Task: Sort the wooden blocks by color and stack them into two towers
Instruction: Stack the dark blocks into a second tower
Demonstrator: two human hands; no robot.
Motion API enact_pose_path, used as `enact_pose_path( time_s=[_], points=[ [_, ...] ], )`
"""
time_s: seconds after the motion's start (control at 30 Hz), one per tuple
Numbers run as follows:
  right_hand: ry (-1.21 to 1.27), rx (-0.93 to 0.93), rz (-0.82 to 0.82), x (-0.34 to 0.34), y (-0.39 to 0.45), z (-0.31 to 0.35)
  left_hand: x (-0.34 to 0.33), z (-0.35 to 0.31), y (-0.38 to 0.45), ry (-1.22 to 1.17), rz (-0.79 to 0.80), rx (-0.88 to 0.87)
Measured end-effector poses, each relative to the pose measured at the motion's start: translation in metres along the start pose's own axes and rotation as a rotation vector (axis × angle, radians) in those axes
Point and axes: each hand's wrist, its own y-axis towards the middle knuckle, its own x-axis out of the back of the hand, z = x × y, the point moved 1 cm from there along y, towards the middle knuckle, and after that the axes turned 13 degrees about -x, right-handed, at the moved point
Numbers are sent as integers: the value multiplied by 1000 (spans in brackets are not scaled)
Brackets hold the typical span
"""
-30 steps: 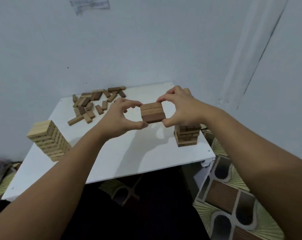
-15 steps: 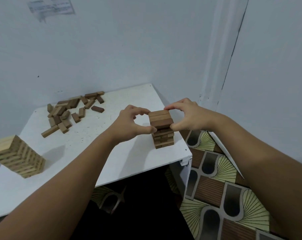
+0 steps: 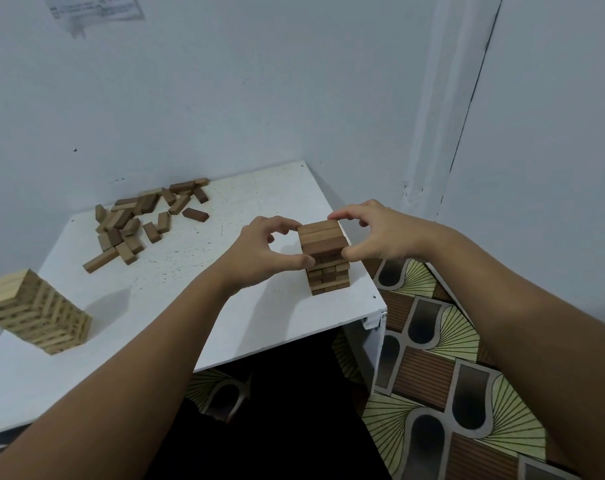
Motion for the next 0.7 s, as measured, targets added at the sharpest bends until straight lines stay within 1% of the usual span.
enact_pose_path(
  time_s=[0.27,0.33,0.37,0.43,0.5,0.57,0.63,0.7],
  points=[
    [9,15,12,2,0,0,-3,-1,-5,-65,-13,14],
    [70,35,8,1,-2,-1,-3,-1,-7,-80,-26,14],
    [131,44,-8,0,-3,-2,-4,-2,-9,-104,-46,15],
    [336,47,-72,-6,-5,-3,-8,-7,-13,-239,-142,23],
    [614,41,-138,-18,-4,-3,-19,-16,-16,-439,-298,56],
    [840,34,-177,-35,-2,-1,-36,-29,-17,-615,-441,115],
    [973,8,-165,-51,-3,7,-52,-43,-16,-720,-504,162],
    [1020,-18,-133,-64,-4,13,-63,-51,-13,-759,-521,183]
  ],
)
